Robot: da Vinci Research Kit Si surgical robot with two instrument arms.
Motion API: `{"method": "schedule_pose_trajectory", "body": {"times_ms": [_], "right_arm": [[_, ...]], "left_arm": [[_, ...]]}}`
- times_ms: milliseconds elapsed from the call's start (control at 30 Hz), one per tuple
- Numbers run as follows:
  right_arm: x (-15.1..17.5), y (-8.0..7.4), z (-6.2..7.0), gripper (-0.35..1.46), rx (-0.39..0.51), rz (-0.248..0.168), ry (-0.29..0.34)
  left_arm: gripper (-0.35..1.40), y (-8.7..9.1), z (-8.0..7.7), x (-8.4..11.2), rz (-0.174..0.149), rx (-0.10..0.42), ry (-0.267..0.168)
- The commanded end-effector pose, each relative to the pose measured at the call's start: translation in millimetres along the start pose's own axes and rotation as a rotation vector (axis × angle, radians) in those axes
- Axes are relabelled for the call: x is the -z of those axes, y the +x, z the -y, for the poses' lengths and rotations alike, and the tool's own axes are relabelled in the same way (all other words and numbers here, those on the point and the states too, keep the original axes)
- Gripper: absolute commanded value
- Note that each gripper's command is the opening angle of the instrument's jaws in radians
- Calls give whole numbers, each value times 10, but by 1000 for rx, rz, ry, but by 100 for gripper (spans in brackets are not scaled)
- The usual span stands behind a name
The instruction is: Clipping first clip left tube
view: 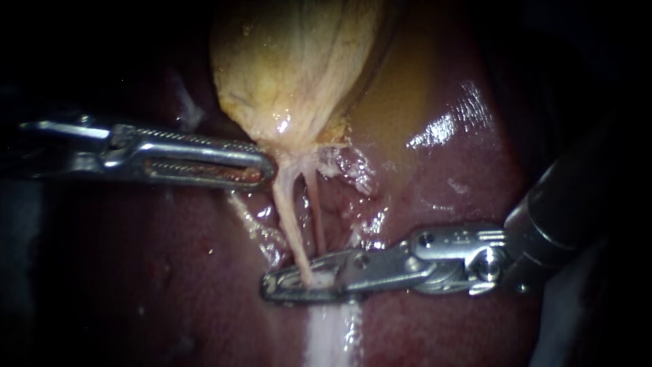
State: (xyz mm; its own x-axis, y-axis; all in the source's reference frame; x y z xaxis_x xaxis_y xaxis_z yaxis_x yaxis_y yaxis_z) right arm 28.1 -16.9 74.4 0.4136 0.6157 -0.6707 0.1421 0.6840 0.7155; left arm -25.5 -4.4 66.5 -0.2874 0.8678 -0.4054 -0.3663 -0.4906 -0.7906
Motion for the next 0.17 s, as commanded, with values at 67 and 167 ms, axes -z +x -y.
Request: {"method": "schedule_pose_trajectory", "body": {"times_ms": [67, 167], "right_arm": [[0, -1, -1, -35, -11, 0, 0], [1, 0, -2, -35, -23, 1, 6]], "left_arm": [[-35, 0, 0, 0, 0, 0, -1], [-35, 0, 0, -1, 0, 0, -1]]}}
